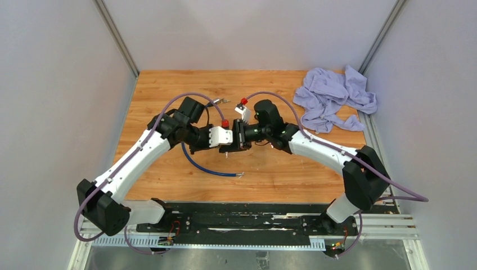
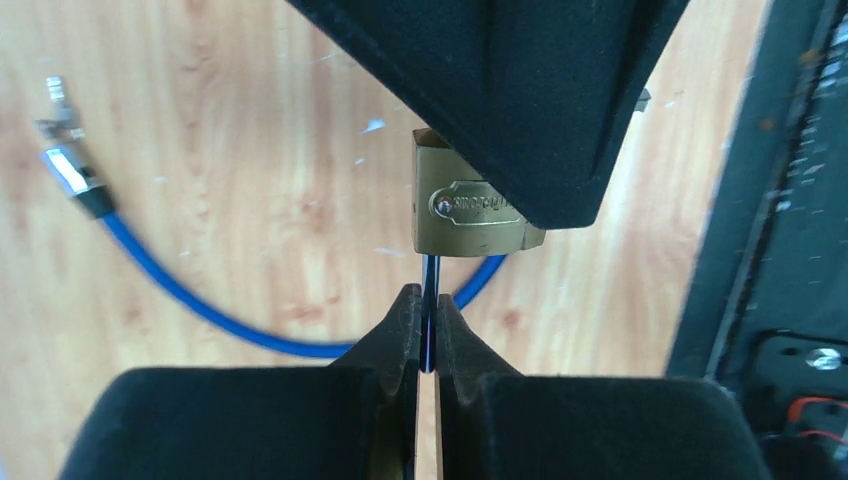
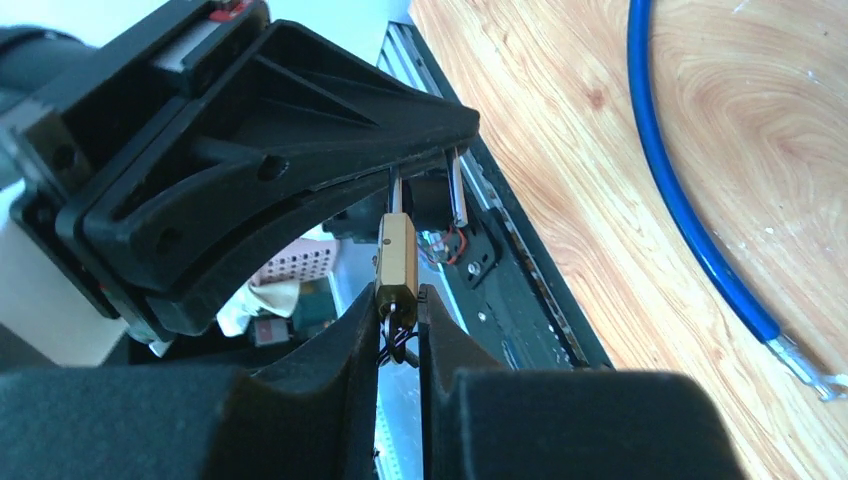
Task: Unlock with the key
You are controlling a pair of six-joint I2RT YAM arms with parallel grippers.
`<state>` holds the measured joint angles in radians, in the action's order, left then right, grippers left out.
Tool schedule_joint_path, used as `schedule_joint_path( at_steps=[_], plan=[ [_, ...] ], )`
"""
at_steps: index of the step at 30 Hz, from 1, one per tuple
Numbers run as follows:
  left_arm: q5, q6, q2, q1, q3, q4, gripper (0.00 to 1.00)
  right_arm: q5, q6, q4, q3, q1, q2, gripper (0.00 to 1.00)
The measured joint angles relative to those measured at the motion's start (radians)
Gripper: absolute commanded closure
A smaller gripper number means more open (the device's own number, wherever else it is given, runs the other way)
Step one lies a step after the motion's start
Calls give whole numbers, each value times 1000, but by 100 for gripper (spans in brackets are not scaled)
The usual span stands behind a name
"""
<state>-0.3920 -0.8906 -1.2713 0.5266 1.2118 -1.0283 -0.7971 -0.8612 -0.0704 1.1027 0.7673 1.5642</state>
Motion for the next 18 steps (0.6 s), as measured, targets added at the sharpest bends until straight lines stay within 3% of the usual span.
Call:
schedule_joint_path(
  at_steps=[2,6,9,18],
  plan=[
    [71,-47,21,18,-7,27,61,4,-62,-70,-18,-2,9,99],
    [190,-189,88,72,-99,178,23,8,-148,-174,-29,-10,49,99],
    [259,-272,95,101,-146,236,1,5,-180,-212,-29,-34,91,99],
    [344,-219,59,83,-53,276,2,11,-71,-143,-24,-163,145,99]
  ],
)
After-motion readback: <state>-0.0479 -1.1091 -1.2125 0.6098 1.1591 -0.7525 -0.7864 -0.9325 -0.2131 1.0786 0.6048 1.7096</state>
